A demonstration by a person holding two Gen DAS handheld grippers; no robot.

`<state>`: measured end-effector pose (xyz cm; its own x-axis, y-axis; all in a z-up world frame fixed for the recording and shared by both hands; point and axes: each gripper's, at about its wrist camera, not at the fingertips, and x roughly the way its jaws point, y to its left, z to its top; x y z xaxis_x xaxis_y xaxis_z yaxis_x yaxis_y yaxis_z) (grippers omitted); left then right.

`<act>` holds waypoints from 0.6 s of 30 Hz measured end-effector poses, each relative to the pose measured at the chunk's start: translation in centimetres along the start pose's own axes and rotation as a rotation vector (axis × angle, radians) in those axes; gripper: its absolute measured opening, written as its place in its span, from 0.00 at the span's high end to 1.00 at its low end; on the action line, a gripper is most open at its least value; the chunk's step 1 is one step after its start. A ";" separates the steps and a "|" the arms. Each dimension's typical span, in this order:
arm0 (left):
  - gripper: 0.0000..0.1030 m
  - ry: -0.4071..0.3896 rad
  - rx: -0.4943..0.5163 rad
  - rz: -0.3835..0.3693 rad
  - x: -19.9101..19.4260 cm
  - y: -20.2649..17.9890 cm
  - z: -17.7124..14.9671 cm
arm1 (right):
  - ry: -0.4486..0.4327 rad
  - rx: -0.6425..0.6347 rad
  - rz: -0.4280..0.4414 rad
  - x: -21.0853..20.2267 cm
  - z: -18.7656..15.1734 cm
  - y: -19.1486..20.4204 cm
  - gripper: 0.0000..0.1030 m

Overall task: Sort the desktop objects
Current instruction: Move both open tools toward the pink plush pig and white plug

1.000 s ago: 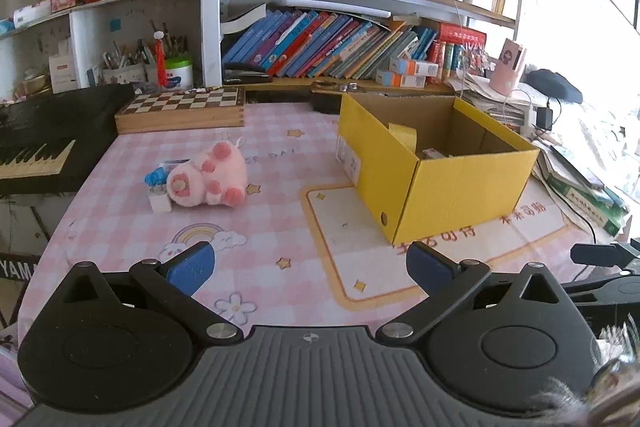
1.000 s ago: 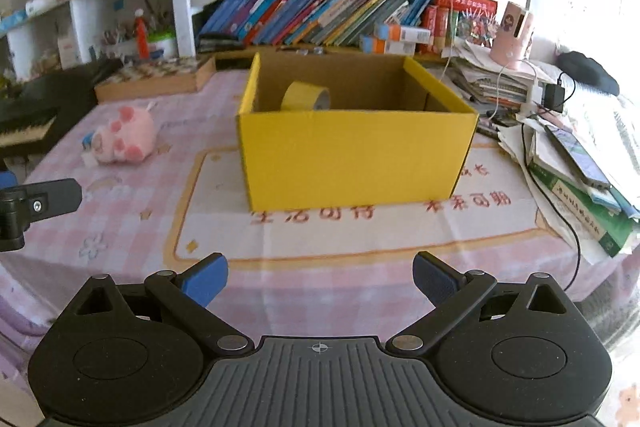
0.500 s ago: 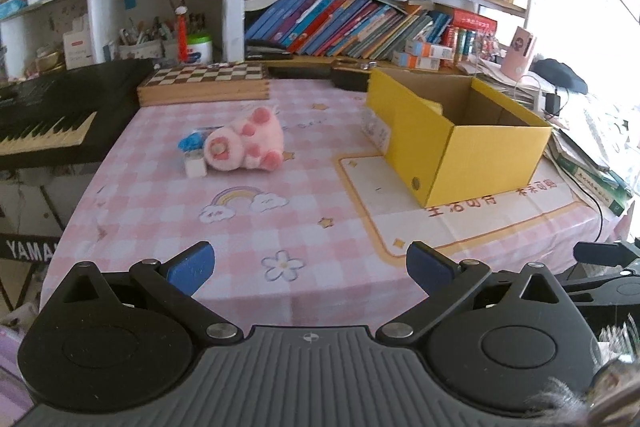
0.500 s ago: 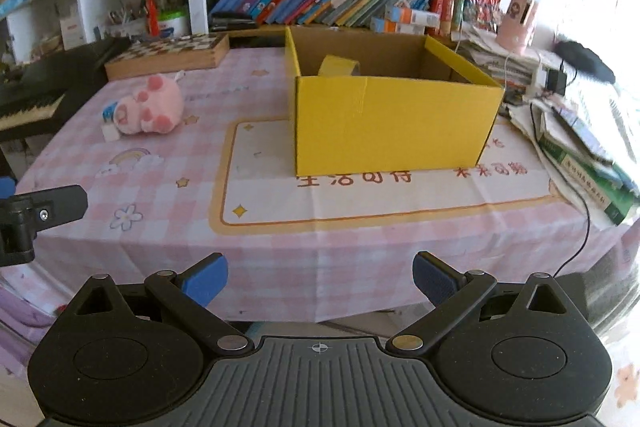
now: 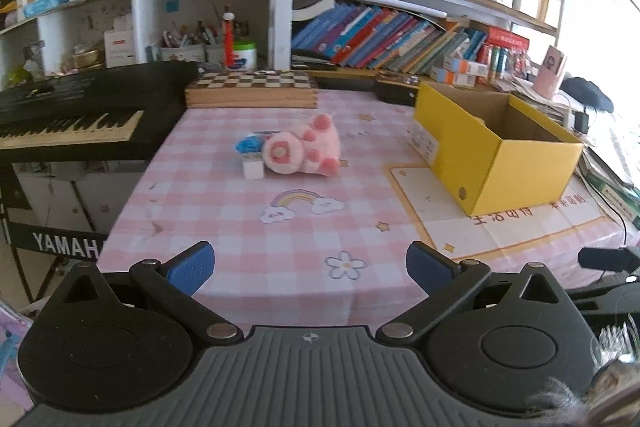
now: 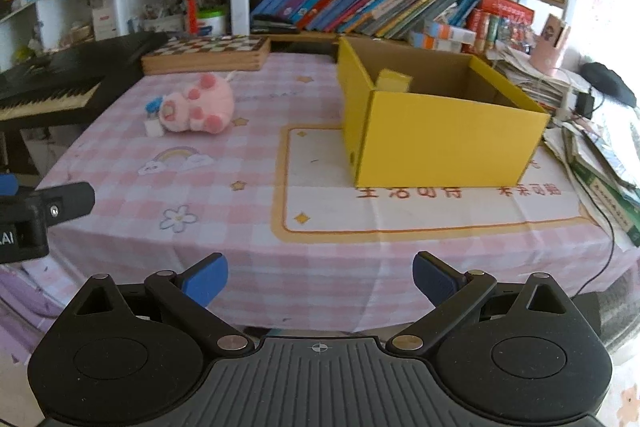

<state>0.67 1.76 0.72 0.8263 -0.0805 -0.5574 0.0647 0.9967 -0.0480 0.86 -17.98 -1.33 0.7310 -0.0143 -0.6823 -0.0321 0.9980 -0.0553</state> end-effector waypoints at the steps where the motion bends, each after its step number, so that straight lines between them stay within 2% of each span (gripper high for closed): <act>1: 0.00 0.000 -0.005 0.003 -0.1 0.2 0.0 | 0.004 -0.002 0.014 0.0 0.1 0.3 0.03; 9: 0.00 0.012 -0.017 0.024 -0.1 1.6 0.1 | 0.015 -0.035 0.142 0.3 0.6 2.3 0.03; 18: 0.00 0.028 -0.046 0.039 0.7 2.5 0.1 | 0.035 -0.077 0.202 1.6 1.6 3.5 0.03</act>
<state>1.50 4.18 0.31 0.8117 -0.0427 -0.5825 0.0068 0.9979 -0.0637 3.04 -14.41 -1.46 0.6802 0.1819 -0.7101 -0.2287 0.9730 0.0302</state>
